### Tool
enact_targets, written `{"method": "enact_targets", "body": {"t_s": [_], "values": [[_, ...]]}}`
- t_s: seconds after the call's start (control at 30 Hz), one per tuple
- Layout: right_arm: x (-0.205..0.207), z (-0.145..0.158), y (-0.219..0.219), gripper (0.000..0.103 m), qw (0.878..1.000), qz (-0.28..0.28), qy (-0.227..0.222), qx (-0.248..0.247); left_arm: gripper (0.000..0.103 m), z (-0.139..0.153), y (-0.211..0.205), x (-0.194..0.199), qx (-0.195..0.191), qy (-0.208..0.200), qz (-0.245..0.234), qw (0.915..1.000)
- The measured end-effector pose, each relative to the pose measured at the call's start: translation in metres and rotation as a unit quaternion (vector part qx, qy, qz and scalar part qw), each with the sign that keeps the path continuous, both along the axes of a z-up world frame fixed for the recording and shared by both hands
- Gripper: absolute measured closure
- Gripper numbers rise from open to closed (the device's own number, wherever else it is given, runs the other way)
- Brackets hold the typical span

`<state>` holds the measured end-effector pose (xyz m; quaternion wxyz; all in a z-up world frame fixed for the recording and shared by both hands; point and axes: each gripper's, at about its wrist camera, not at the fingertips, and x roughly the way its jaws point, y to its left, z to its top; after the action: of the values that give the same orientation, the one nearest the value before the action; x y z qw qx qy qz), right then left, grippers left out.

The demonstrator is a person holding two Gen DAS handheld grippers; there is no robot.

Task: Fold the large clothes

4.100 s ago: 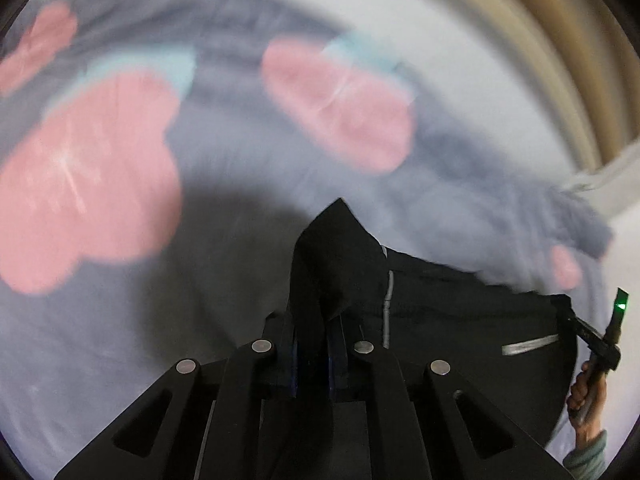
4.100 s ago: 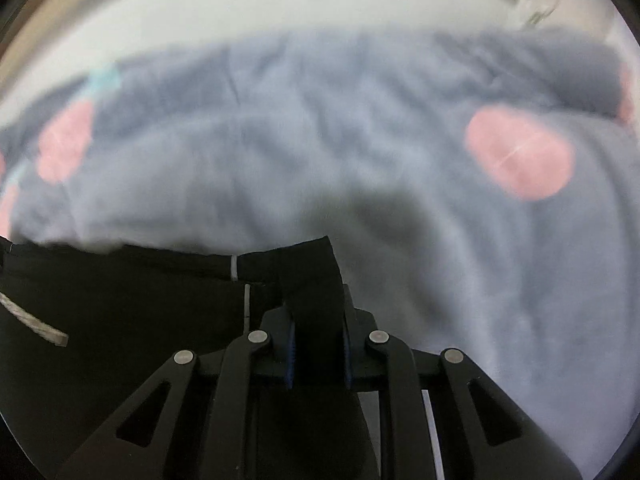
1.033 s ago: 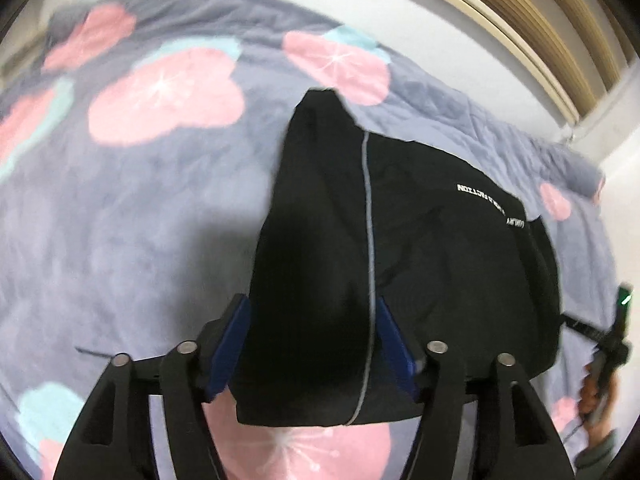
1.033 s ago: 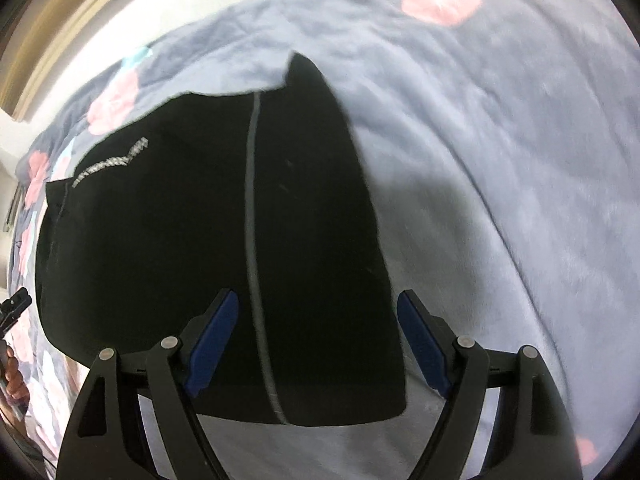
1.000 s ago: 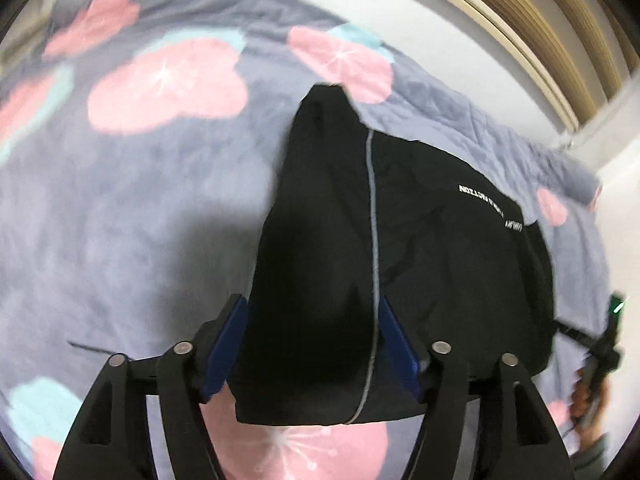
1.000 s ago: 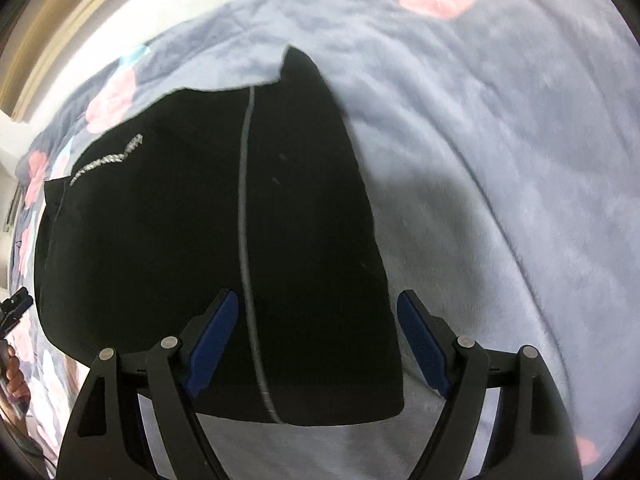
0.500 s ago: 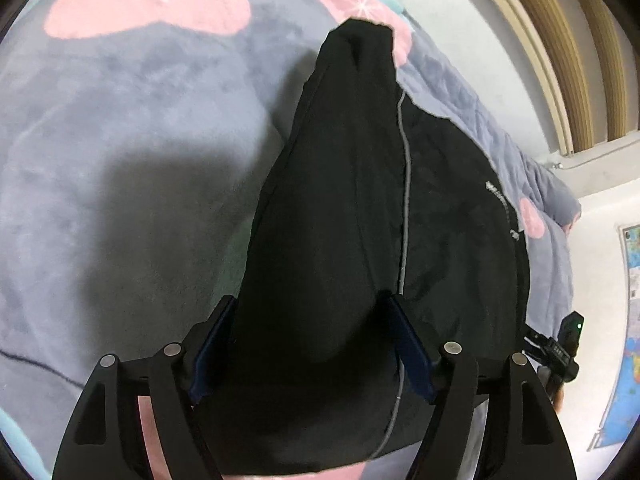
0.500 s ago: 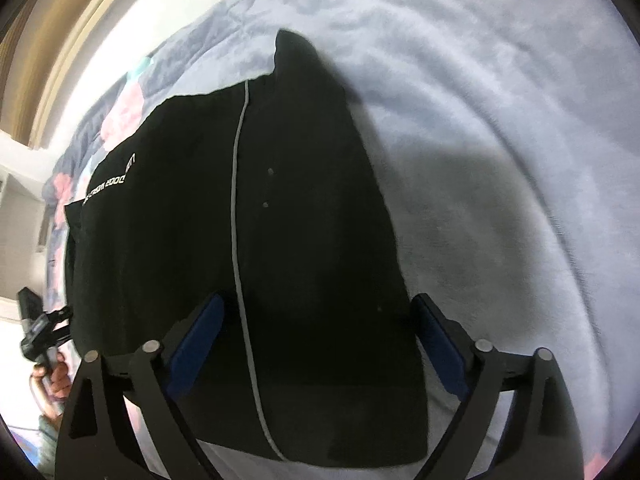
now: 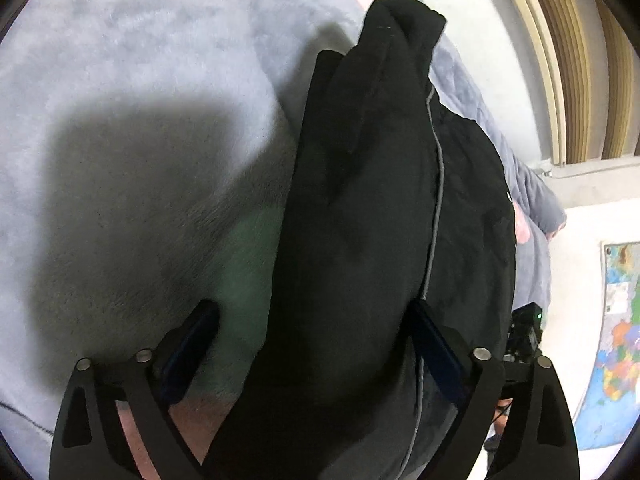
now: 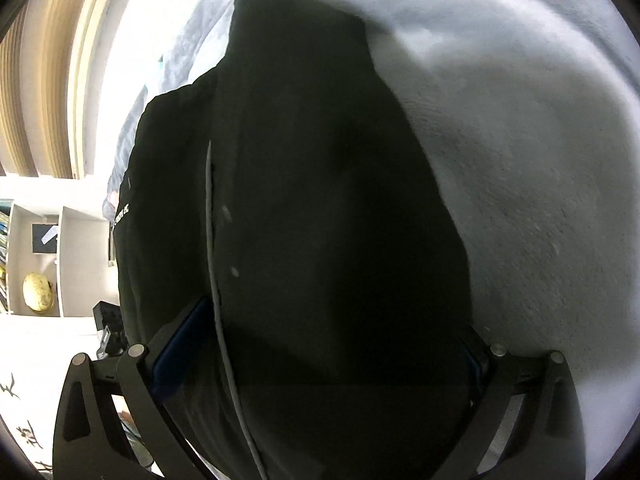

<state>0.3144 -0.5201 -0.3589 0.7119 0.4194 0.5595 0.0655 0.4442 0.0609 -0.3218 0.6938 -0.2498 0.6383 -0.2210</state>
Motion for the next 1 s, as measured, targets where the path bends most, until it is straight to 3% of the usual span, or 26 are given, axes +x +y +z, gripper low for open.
{"method": "enact_targets", "body": {"t_s": [0.07,0.1,0.13,0.23,0.3,0.33,0.47,0.63,0.77,0.9,1.0], "values": [[0.000,0.004,0.005,0.001,1.000,0.005,-0.007,-0.009,0.008,0.002,-0.004,0.000,0.000,-0.007,-0.001,1.0000],[0.000,0.008,0.008,0.005,1.000,0.008,-0.014,-0.017,0.015,0.006,-0.007,-0.001,0.004,-0.021,-0.003,0.9998],[-0.002,0.010,0.010,0.007,0.999,0.010,-0.019,-0.024,0.046,0.012,-0.011,-0.004,-0.002,-0.036,-0.009,0.9993],[-0.006,0.027,0.019,0.026,0.998,0.019,-0.043,-0.047,0.062,0.036,-0.027,-0.014,0.040,-0.083,-0.031,0.9953],[-0.012,0.042,0.026,0.044,0.995,0.028,-0.058,-0.072,0.070,0.051,-0.031,-0.022,0.046,-0.104,-0.035,0.9929],[-0.016,0.052,0.031,0.047,0.993,0.031,-0.067,-0.089,0.073,0.060,-0.031,-0.027,0.038,-0.113,-0.033,0.9923],[-0.032,0.099,0.053,0.059,0.987,0.039,-0.105,-0.119,0.077,0.110,-0.029,-0.052,-0.019,-0.154,-0.016,0.9878],[-0.062,0.168,0.093,0.062,0.975,0.068,-0.149,-0.151,0.078,0.183,-0.034,-0.098,-0.031,-0.216,-0.034,0.9754],[-0.112,0.210,0.134,0.062,0.967,0.094,-0.164,-0.169,0.079,0.234,-0.013,-0.152,-0.037,-0.256,-0.050,0.9647],[-0.175,0.242,0.166,0.062,0.962,0.105,-0.175,-0.181,0.079,0.260,-0.001,-0.210,-0.033,-0.275,-0.060,0.9590],[-0.215,0.250,0.180,0.068,0.963,0.112,-0.184,-0.160,0.080,0.254,0.015,-0.251,-0.033,-0.264,-0.064,0.9618]]}}
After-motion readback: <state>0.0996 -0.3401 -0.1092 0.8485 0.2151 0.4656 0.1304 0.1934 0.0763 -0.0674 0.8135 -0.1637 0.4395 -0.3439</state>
